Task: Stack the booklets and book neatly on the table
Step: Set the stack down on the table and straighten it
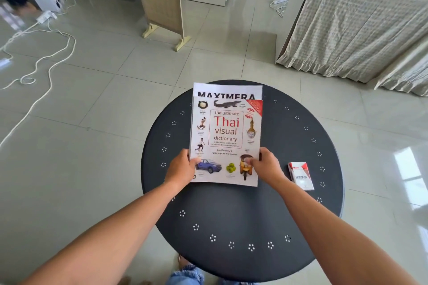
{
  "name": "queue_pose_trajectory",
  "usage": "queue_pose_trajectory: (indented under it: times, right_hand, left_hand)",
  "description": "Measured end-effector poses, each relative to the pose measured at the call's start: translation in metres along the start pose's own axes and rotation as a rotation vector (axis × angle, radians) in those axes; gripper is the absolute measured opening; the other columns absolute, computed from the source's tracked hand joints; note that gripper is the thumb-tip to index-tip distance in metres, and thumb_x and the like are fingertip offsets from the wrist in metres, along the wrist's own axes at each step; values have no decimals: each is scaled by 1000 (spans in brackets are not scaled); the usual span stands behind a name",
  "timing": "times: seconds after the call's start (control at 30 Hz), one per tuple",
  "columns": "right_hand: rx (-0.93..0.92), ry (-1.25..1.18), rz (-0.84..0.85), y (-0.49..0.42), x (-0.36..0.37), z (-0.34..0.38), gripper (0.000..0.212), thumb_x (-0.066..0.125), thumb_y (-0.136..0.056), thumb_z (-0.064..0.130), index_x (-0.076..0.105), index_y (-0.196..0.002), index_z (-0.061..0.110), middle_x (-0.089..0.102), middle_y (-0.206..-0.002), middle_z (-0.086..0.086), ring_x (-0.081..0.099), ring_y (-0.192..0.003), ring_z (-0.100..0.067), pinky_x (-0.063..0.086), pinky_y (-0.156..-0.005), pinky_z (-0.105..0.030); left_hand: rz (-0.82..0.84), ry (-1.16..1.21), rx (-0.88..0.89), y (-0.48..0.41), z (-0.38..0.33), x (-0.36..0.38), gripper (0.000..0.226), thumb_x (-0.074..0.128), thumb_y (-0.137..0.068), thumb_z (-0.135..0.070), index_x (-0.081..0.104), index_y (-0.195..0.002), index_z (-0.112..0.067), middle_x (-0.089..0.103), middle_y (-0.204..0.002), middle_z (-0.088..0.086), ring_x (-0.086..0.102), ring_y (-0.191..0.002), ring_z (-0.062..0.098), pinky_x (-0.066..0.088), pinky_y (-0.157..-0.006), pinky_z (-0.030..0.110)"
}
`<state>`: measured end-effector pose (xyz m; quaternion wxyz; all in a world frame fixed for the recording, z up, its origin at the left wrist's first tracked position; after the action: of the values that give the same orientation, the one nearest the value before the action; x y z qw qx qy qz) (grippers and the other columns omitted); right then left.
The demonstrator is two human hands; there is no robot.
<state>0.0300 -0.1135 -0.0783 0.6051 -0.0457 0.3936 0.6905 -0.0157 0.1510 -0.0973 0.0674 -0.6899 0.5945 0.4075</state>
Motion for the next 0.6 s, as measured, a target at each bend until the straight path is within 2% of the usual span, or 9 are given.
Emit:
queue_pose_trajectory:
  times: [0.07, 0.17, 0.27, 0.37, 0.47, 0.6]
  right_hand:
    - [32, 20, 27, -4, 8, 0, 16, 63, -92, 20, 56, -105, 14, 67, -98, 1, 66, -92, -21, 49, -75, -33]
    - [81, 55, 70, -9, 22, -1, 12, 62, -93, 19, 60, -101, 10, 67, -95, -2, 64, -85, -21, 48, -67, -31]
    - [141, 55, 90, -12, 37, -7, 15, 64, -93, 20, 62, -98, 6, 70, -94, -5, 65, -79, -22, 48, -55, -27]
    - [211, 32, 95, -12, 50, -13, 22, 66, -91, 22, 64, -98, 1, 73, -95, -9, 71, -78, -28, 57, -57, -32]
    - [239, 50, 81, -12, 54, -18, 31, 69, -87, 28, 66, -100, -1, 76, -92, -12, 75, -77, -30, 63, -65, -40]
    - [242, 138, 66, -16, 56, -21, 43, 70, -83, 39, 65, -102, 1, 75, -87, -9, 74, -72, -28, 62, -62, -36]
  left_hand:
    - [21, -28, -60, -3, 6, -2, 27, 53, -91, -34, 57, -107, -13, 67, -108, 3, 61, -86, 20, 44, -61, 29]
    - [77, -69, -157, -10, 21, 0, 27, 55, -88, -36, 60, -101, -12, 68, -103, 4, 63, -85, 22, 48, -69, 32]
    - [101, -86, -238, -14, 37, 0, 28, 59, -86, -36, 64, -98, -11, 71, -100, 5, 66, -86, 23, 52, -70, 32]
    - [74, -85, -276, -17, 45, -3, 26, 62, -84, -35, 63, -95, -12, 71, -96, 4, 67, -81, 22, 49, -61, 30]
    - [33, -88, -289, -21, 48, -7, 28, 66, -80, -34, 61, -96, -12, 71, -94, 3, 67, -76, 19, 44, -52, 28]
    - [-1, -187, -313, -23, 46, -11, 35, 68, -76, -39, 60, -98, -15, 71, -93, 0, 68, -80, 21, 41, -51, 27]
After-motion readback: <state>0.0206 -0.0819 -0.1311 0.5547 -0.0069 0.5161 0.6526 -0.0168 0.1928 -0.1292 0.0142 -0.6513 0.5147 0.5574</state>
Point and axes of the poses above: each hand's wrist, its own y-axis away from the middle knuckle, its own x-axis out of the palm, z = x × y, the point moved 6 cm from there along -y, towards the middle knuckle
